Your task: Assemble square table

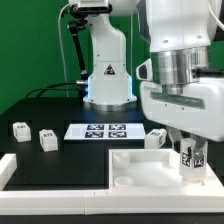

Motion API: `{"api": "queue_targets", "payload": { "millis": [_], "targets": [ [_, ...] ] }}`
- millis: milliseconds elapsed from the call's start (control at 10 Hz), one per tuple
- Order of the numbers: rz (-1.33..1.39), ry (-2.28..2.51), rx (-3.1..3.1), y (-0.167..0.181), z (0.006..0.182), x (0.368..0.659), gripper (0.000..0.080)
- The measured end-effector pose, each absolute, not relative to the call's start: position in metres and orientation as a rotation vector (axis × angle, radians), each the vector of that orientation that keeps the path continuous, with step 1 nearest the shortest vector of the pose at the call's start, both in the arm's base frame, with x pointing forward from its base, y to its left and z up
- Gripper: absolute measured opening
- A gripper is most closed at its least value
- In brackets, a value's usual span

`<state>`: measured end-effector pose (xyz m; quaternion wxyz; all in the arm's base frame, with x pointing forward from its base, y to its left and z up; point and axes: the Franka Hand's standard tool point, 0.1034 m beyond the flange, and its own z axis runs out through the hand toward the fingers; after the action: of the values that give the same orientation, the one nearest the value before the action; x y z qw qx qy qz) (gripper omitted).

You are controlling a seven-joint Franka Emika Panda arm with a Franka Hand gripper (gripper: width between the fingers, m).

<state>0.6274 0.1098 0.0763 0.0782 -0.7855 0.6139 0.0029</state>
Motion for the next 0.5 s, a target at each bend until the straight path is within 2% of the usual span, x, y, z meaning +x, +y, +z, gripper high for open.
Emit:
{"api": "queue_targets", "payload": {
  "millis": [200,500],
  "targets": [
    [0.052,2.265,-1.867,0.1105,0.0743,0.6255,0.0291],
    [0.049,2.230,-1.915,0.1102,0.0738,0.6242,0.0300]
  ]
}}
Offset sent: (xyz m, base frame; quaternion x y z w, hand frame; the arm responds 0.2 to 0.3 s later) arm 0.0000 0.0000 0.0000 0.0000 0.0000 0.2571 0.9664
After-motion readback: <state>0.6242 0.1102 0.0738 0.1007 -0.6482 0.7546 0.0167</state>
